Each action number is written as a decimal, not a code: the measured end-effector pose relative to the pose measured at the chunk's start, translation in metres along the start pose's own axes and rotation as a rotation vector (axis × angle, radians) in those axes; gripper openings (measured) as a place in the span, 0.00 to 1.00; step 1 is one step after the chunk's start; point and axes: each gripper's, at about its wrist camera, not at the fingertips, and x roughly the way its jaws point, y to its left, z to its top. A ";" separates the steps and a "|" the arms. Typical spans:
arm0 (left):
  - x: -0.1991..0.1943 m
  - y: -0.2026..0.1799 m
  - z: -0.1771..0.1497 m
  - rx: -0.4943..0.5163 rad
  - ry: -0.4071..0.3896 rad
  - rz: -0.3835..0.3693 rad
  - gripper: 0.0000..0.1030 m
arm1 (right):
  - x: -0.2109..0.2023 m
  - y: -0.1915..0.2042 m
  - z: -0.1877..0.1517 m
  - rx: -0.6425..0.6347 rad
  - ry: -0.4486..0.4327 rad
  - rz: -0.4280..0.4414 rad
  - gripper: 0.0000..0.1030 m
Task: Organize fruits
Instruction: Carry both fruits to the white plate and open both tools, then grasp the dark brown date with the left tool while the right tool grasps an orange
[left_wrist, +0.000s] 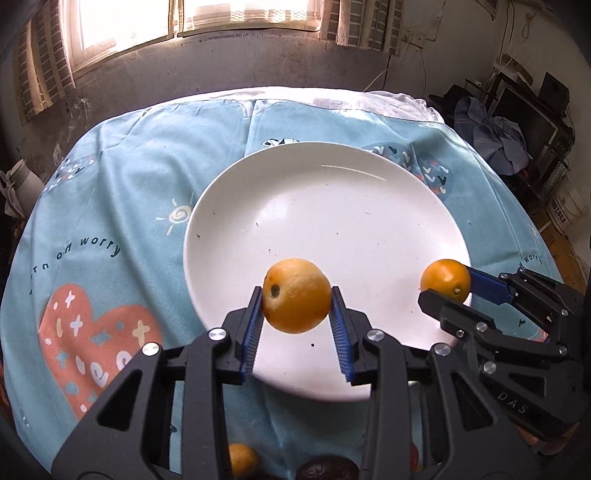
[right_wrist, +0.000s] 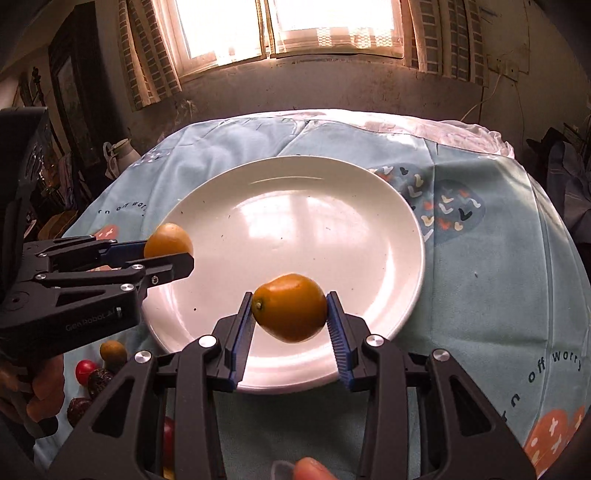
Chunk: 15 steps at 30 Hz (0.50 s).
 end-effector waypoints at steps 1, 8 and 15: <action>0.006 0.002 0.001 -0.002 0.013 -0.004 0.35 | 0.004 0.002 0.001 -0.013 0.003 0.003 0.38; -0.012 0.004 -0.005 0.015 -0.034 0.031 0.84 | -0.013 0.010 -0.003 -0.055 0.013 -0.020 0.63; -0.089 0.002 -0.072 0.041 -0.095 0.054 0.87 | -0.101 0.016 -0.065 -0.035 -0.061 -0.017 0.63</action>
